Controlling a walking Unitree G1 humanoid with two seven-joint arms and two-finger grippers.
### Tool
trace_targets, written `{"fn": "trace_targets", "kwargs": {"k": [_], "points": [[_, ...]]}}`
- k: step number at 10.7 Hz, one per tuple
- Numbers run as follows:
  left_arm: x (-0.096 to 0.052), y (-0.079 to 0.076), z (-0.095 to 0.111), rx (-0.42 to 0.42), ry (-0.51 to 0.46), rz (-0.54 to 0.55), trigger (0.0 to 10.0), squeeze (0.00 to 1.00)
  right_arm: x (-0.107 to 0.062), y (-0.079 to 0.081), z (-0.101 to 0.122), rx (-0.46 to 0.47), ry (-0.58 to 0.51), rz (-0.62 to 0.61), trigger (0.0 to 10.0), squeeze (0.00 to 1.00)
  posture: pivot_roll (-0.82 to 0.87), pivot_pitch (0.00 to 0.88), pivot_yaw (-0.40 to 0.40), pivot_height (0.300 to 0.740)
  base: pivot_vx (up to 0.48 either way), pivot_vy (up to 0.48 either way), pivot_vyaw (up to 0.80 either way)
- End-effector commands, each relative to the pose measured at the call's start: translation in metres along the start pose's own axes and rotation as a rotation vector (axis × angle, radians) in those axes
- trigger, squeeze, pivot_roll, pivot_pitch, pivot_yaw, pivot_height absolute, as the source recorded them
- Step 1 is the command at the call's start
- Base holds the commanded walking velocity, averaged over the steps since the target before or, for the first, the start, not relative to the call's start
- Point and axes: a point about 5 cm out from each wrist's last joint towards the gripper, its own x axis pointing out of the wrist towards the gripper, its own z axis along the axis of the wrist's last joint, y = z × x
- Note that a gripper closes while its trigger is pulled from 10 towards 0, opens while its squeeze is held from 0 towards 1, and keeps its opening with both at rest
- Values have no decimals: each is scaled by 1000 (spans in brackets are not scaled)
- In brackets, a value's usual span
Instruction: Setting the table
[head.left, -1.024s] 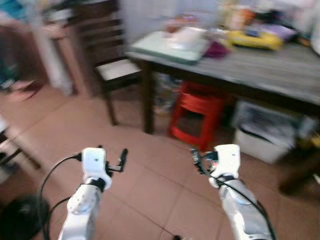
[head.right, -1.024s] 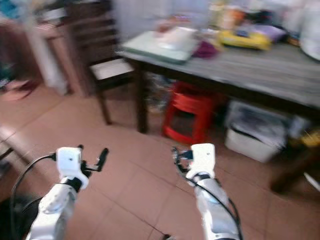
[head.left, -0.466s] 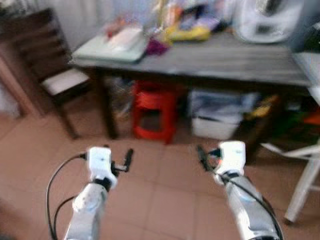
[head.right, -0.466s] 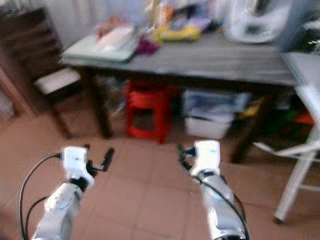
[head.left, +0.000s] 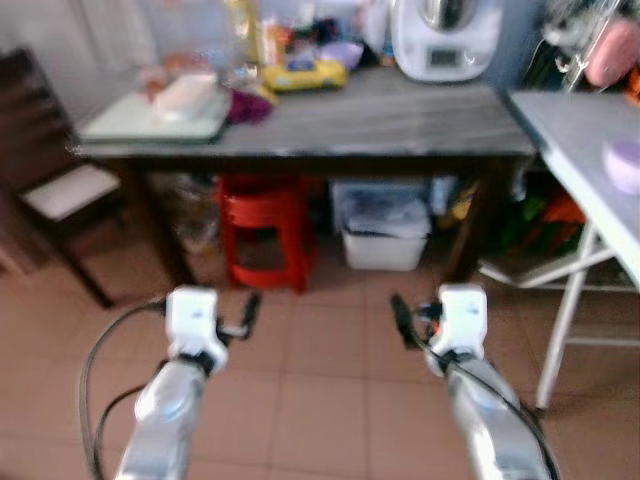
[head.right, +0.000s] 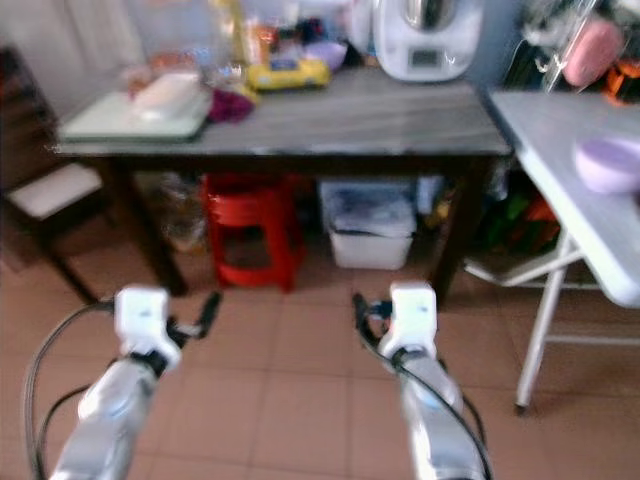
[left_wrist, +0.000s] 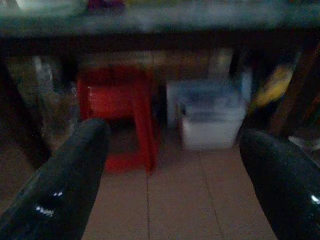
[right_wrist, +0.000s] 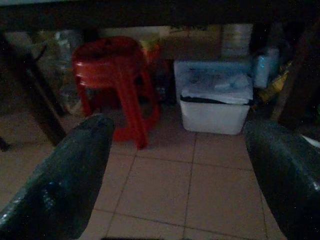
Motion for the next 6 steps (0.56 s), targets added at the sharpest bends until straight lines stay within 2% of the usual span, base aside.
{"fn": "trace_targets", "kwargs": {"k": [1, 2, 3, 6], "points": [[-1, 8, 4, 14, -10, 20, 10000, 0, 4, 9, 3, -2, -2, 6, 10000, 0, -70, 38, 63, 740, 401, 0, 0], [-1, 10, 3, 10, -2, 30, 10000, 0, 5, 11, 5, -28, -25, 14, 10000, 0, -68, 37, 64, 740, 0, 0, 0], [-1, 12, 3, 4, 1, 57, 10000, 0, 5, 13, 6, 14, -34, 33, 10000, 0, -66, 37, 64, 740, 0, 0, 0], [-3, 15, -1, 3, 16, 87, 10000, 0, 4, 14, 7, -7, -27, 51, 10000, 0, -66, 35, 58, 740, 0, 0, 0]]}}
